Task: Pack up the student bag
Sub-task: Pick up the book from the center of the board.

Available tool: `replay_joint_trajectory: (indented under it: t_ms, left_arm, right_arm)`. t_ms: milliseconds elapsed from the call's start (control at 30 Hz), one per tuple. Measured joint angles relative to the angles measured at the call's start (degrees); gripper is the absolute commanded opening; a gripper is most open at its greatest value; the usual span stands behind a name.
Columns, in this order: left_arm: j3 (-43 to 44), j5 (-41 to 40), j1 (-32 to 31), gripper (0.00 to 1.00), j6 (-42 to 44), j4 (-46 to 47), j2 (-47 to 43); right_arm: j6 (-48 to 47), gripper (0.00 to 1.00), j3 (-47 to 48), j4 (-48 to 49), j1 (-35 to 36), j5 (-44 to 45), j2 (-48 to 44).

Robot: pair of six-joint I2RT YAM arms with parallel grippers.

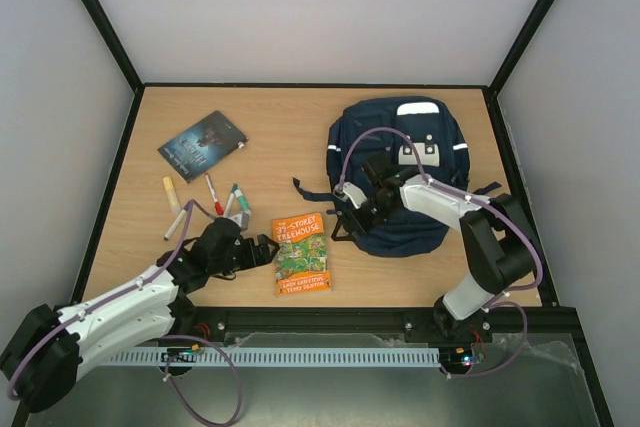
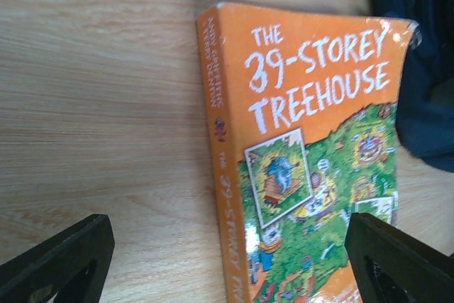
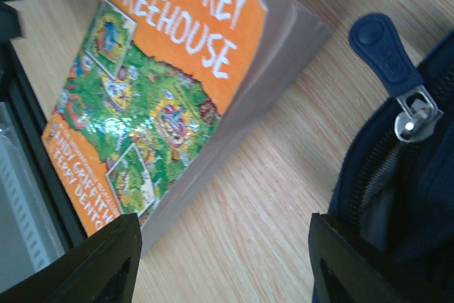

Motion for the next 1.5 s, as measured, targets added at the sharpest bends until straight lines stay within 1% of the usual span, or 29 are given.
replay_joint_trajectory:
  t_ms: [100,200,267,400,500,600,700,800,933,1033,1200,1267,1333,1400,1500]
  left_arm:
    - [0.0,-1.16,0.0,0.93,-1.92,0.09,-1.99]
    - [-0.42,-1.62,0.0,0.93,-3.45,0.79,-2.19]
    - [-1.2,-1.79,0.0,0.93,-4.22,1.64,-2.19]
    - [-3.34,-2.05,0.0,0.9,-5.64,3.37,-2.99]
    - [-4.87,-2.03,0.0,0.89,-6.69,4.85,-4.24]
    - [-5.68,-1.64,0.0,0.89,-7.48,6.12,-4.79]
    - [-6.21,-1.22,0.0,0.89,-8.0,7.41,-4.81]
    - [-6.32,-0.76,0.0,0.87,-8.2,8.02,-4.57]
    - [-6.34,0.39,-0.02,0.84,-8.41,9.55,-3.15]
    - [-6.43,0.92,-0.15,0.85,-8.57,10.47,-2.38]
    - [-7.48,1.36,-0.39,0.88,-9.33,13.11,-2.23]
    - [-7.91,1.84,-0.39,0.88,-9.73,14.56,-1.66]
    - [-8.22,2.62,-0.39,0.88,-10.38,16.81,-0.35]
    - [-8.24,3.63,-0.39,0.88,-10.95,19.21,1.57]
    - [-8.24,4.9,-0.39,0.88,-11.96,22.32,3.76]
  right_arm:
    - [0.63,0.61,0.02,-0.04,0.0,1.14,1.73]
    - [0.92,0.6,0.44,-0.33,0.02,1.79,3.98]
    - [1.11,0.57,1.07,-0.59,0.02,1.79,5.4]
    - [1.09,0.54,2.14,-1.31,0.04,1.03,7.39]
    - [1.07,0.55,2.86,-1.81,0.04,-0.63,8.72]
    - [1.07,0.61,3.48,-2.1,0.81,-1.64,9.9]
    - [0.85,0.62,5.01,-3.74,1.84,-3.39,11.74]
    - [1.09,0.57,7.37,-5.55,2.23,-4.44,14.49]
    - [2.51,0.46,9.51,-6.84,2.27,-5.55,17.38]
    - [3.82,0.38,10.4,-6.97,2.27,-6.16,19.08]
    - [4.74,0.31,11.39,-7.26,2.25,-8.5,21.55]
    - [4.94,0.26,11.78,-7.5,2.21,-9.31,22.4]
    - [5.18,0.22,12.15,-7.82,2.16,-10.03,23.23]
    - [5.88,0.21,12.48,-8.11,2.1,-10.91,24.02]
    - [6.91,0.16,13.07,-8.87,1.92,-11.45,25.03]
